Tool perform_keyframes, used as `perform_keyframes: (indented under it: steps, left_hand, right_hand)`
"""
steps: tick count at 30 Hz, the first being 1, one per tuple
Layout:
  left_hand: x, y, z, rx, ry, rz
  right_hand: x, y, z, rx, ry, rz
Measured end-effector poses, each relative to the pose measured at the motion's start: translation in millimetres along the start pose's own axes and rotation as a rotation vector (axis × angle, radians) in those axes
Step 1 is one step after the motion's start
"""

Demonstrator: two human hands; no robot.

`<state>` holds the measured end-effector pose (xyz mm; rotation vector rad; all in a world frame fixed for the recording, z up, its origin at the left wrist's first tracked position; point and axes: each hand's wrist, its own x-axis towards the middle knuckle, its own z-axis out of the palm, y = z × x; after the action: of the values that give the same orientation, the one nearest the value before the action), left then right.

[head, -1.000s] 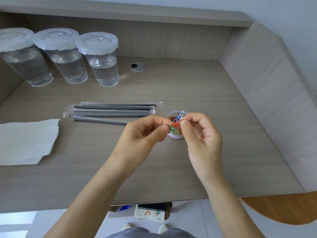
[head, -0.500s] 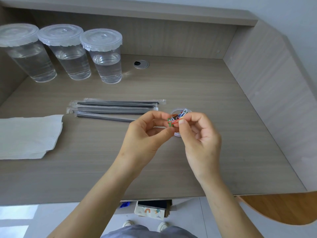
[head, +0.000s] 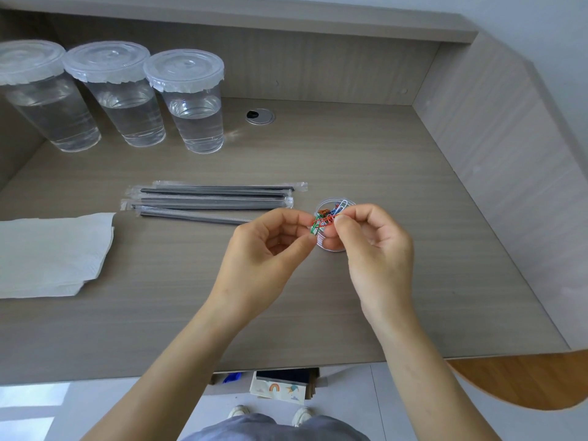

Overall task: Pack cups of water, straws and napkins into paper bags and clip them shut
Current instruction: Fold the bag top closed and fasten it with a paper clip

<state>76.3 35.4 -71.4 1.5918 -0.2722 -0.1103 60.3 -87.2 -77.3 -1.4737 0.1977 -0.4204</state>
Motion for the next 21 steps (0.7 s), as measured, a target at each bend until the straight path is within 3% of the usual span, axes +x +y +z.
perform_keyframes:
  steps: [3,8,12,17,21]
  left_hand:
    - [-1.1,-2.7,-1.9,0.104,0.037,0.037]
    - [-1.0,-7.8,-1.7,0.496,0.122,0.179]
    - [0.6,-12.1,-1.7,0.594,0.165,0.280]
    - [-0.5,-15.0,-2.0,0.536,0.214,0.350]
    - [-0.2,-6.8,0.1,0.271,0.204,0.279]
  right_hand:
    - [1.4,-0.8,0.8,-0.035,0.004,0.020]
    - [0.8,4.8,1.7,-0.156,0.032,-0.018]
    - [3.2,5.4,0.9,-0.166,0.047,0.032]
    - [4.5,-3.4,2.1,-0.107,0.040,0.104]
    - [6.5,-12.4,1.7,0.007,0.005,0.173]
